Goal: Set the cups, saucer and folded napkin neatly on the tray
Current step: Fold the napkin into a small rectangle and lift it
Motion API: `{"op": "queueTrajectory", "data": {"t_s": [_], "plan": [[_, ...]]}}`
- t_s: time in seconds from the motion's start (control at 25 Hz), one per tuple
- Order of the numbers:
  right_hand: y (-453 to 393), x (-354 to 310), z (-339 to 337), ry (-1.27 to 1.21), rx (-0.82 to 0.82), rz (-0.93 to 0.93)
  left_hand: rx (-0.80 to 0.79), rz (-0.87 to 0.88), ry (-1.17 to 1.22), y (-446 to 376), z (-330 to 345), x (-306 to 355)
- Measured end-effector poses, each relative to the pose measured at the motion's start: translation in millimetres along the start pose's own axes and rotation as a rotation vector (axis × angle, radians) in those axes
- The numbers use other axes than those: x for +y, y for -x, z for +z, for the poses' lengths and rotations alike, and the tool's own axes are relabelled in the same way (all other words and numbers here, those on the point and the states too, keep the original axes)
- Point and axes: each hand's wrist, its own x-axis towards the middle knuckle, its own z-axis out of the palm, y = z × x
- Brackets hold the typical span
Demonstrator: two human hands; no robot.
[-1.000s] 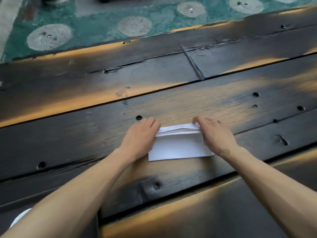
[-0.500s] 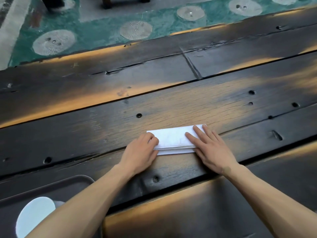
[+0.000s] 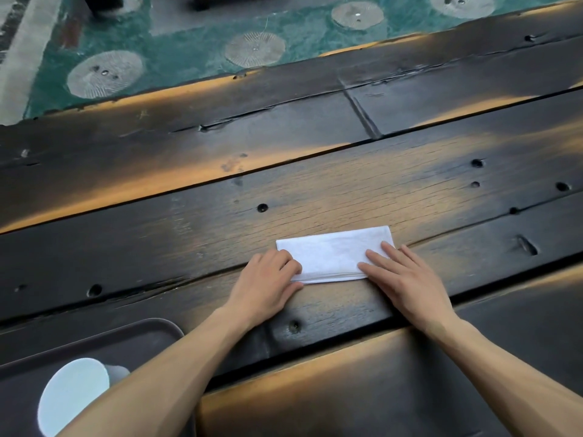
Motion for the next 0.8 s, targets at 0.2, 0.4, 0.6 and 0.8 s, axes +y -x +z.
{"op": "queueTrajectory", "data": {"t_s": [0.2,0.4,0.6,0.8], "plan": [[-3,-6,0,-0.073,0.086,0.050,-0.064,-0.010,0.030,-7,-1,2],[-2,-3,-2,-0.027,0.096,0.019,-0.084,-0.033,0.107,-11,-3,1],[-6,-14,-1,0.042,0.054,0.124,-0.162,0.009,-0.098,-7,-3,5],[-43,-38,-2,0.029,0.247,0.190,0.202,-0.204,0.142,-30,-4,29]]}}
